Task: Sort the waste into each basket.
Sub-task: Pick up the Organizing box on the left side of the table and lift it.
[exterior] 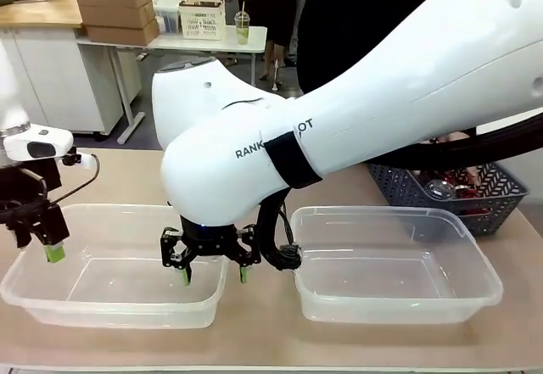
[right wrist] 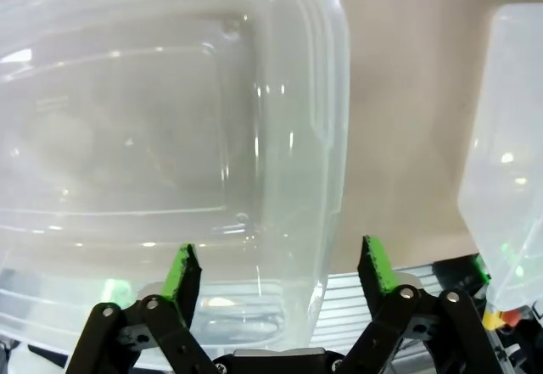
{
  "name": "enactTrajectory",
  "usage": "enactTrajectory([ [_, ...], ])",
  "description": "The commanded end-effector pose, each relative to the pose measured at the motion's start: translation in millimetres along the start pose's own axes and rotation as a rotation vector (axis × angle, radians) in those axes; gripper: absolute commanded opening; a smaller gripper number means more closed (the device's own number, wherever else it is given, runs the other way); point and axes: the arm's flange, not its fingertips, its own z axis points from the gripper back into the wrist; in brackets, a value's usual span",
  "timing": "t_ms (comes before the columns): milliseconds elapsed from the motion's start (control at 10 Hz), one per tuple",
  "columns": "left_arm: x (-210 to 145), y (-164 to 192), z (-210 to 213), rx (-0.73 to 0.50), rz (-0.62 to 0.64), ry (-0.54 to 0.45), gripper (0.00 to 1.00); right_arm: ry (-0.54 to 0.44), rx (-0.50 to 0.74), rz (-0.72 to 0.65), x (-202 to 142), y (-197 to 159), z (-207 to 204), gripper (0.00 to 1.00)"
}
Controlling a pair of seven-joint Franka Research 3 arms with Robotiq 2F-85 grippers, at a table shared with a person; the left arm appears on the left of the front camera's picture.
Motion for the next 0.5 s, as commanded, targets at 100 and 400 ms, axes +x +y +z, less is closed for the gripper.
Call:
enactTrajectory([
  [100, -28.9, -19.0, -43.3, 0.005, 0.02, -0.008, 0.0, -0.066, -0.025, -0.028, -3.4, 0.2, 4.6, 0.0],
  [400, -29.0, -22.9, -47.6, 0.011, 0.019, 0.006, 0.06, -0.076, -0.019, -0.022, -5.2, -0.1, 5.7, 0.0],
])
